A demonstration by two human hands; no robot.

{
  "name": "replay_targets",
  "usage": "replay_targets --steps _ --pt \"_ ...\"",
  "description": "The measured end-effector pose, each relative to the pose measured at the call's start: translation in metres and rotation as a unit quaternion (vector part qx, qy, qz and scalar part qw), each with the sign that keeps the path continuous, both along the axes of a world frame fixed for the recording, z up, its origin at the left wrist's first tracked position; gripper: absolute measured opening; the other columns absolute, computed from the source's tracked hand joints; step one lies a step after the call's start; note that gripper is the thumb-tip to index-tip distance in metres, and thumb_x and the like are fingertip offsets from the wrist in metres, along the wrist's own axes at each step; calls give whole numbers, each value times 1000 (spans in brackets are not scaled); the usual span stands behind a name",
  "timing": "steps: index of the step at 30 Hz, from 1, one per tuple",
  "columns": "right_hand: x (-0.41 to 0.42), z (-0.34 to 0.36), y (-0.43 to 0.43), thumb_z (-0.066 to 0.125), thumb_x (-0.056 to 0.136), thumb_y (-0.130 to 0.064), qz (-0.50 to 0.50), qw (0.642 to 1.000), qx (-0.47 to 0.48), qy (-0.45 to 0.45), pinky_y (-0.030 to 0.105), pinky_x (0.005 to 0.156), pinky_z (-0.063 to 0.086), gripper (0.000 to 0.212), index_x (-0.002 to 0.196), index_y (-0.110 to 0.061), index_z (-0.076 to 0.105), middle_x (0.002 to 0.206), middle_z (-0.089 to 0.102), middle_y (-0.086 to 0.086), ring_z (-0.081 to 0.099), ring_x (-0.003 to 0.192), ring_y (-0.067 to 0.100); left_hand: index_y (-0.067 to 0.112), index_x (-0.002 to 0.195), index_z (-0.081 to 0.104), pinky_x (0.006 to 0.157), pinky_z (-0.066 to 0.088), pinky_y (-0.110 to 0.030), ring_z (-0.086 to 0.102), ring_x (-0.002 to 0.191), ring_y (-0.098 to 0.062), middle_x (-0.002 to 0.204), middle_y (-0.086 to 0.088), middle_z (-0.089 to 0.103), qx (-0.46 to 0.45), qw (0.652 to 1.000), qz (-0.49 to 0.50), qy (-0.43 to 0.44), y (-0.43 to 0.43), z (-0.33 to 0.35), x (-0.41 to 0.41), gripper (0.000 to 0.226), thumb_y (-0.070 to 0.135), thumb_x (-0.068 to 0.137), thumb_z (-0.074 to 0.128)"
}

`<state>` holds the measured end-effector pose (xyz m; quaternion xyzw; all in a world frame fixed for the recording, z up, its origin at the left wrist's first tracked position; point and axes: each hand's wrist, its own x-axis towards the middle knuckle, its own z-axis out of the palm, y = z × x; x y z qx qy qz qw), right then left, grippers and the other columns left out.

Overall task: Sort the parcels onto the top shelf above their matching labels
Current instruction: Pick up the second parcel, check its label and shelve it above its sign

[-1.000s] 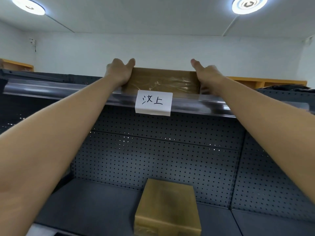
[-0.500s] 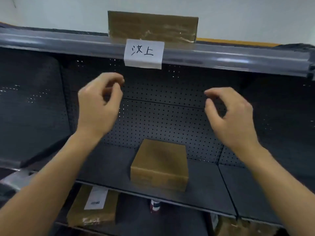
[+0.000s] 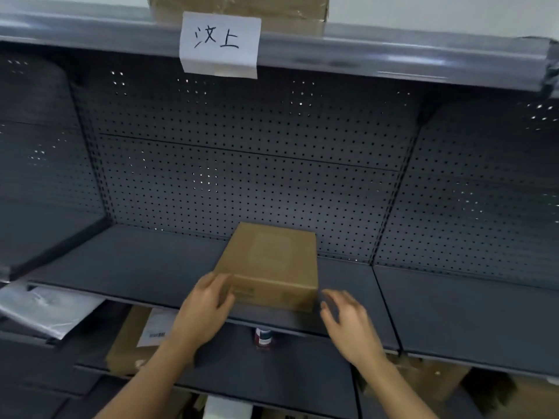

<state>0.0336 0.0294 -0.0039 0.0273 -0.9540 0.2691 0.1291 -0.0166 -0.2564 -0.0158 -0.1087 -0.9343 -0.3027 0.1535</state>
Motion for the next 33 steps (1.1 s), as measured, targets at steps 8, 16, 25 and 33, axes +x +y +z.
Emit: replay_targets --steps 8,16,25,33 --pt "-54 -20 -18 43 102 -47 -80 968 -197 -136 33 98 44 64 153 -9 37 145 56 13 48 136 34 12 150 28 90 45 -38 51 121 -36 148 -20 42 161 973 63 -150 16 -8 -50 58 31 100 49" --pt "-79 -19 -32 42 103 -46 -100 942 -287 -144 29 89 39 51 144 -17 50 136 63 7 54 130 32 12 145 40 96 46 -39 56 119 -37 133 -18 57 249 953 87 -147 21 -4 -60 54 32 96 56" --pt "-62 -17 -34 51 96 -53 -112 911 -378 -124 37 110 40 65 153 -25 41 145 57 -5 49 136 22 13 149 38 108 39 -36 47 133 -29 143 -11 55 308 937 107 -127 22 1 -41 69 37 90 65" --pt "-41 13 -20 64 95 -36 -76 839 -535 -55 47 112 43 60 151 -39 41 132 63 -11 60 119 11 15 148 40 108 40 -32 48 129 -16 143 -3 54 346 933 80 -54 37 16 -13 69 37 89 68"
